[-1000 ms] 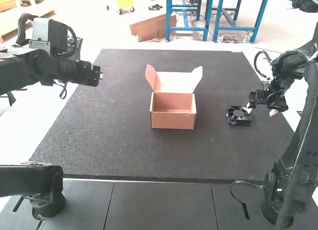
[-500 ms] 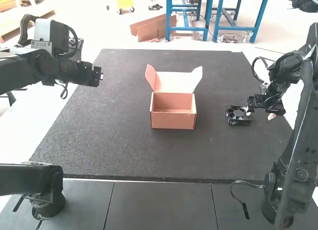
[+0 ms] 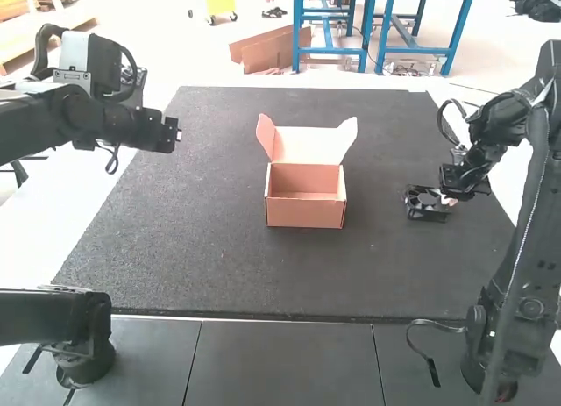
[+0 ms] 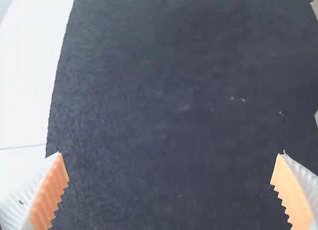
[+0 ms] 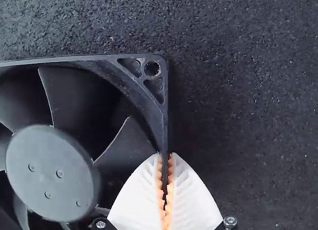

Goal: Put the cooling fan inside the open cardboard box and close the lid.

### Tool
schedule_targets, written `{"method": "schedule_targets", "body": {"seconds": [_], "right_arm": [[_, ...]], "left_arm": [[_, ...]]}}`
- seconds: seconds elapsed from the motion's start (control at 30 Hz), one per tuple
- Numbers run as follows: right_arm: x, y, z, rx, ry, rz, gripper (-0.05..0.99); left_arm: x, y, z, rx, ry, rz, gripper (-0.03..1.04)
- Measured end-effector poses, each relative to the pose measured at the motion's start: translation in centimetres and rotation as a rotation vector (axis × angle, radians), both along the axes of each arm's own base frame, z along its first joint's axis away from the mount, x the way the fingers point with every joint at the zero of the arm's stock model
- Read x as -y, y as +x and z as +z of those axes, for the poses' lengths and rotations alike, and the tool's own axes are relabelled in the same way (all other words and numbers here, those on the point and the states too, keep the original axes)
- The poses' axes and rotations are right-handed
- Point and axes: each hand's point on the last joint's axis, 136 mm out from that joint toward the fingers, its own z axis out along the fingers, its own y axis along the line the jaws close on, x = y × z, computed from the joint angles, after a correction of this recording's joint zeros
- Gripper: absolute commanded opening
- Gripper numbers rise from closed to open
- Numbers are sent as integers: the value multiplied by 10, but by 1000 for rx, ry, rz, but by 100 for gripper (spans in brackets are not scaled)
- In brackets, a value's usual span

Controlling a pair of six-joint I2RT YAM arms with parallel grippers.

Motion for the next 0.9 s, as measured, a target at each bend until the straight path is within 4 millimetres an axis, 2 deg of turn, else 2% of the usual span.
{"method": "schedule_targets", "body": {"seconds": [0.2,0.33,0.43,0.5,0.7,0.8,0.9], "right_arm": [[-2,0,2,-1,4,-23,-2],[-15,-7,16,12,25,-23,-1],[-30,-11,45,65,45,-28,-1],[-38,-14,71,116,58,-40,-1],[-46,-26,147,277,101,-146,-1],[-53,-36,172,335,136,-190,-1],[-75,-49,181,337,178,-192,-1]], "left_arm": [[0,2,10,20,-2,0,97],[0,3,11,25,-3,0,97],[0,2,10,20,-2,0,97],[0,1,9,15,-2,0,97],[0,1,8,14,-2,0,97],[0,2,9,18,-2,0,97],[0,2,9,17,-2,0,97]]}}
